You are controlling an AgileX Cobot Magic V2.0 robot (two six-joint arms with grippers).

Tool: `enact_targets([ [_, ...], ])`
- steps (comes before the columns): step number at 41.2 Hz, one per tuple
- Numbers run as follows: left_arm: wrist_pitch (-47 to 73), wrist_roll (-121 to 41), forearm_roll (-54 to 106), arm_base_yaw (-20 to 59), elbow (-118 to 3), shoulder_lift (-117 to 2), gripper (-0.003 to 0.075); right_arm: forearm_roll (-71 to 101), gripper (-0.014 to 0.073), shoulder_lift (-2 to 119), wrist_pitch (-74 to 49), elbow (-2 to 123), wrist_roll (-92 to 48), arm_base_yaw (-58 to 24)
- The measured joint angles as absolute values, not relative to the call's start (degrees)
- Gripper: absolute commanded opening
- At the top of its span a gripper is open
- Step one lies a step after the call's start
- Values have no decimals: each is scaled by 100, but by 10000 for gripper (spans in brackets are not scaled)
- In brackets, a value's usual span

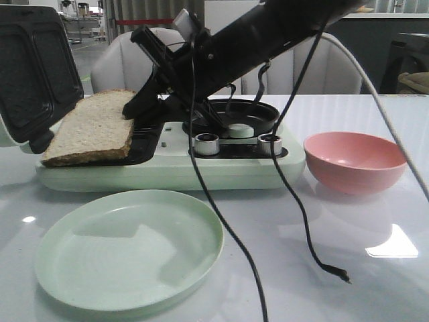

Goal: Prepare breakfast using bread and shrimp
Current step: 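Place the bread slice on the nearer grill plate and release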

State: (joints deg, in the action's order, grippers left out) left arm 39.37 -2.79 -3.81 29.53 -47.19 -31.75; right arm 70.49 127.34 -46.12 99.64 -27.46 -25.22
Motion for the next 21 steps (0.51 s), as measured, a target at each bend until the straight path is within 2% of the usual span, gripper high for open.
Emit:
enact_targets([
  [8, 3937, -279, -398, 2953, -4719, -3175, 564, 7092, 277, 12748, -4549, 9975, -2740, -2534],
  [12, 3937, -279, -407, 2953, -4719, -3175, 564, 7092, 351, 12748, -4526, 9975, -2740, -2534],
  [21, 3937, -279, -407, 2953, -4719, -3175, 564, 7096, 363, 12761, -4478, 9975, -2730, -2498],
])
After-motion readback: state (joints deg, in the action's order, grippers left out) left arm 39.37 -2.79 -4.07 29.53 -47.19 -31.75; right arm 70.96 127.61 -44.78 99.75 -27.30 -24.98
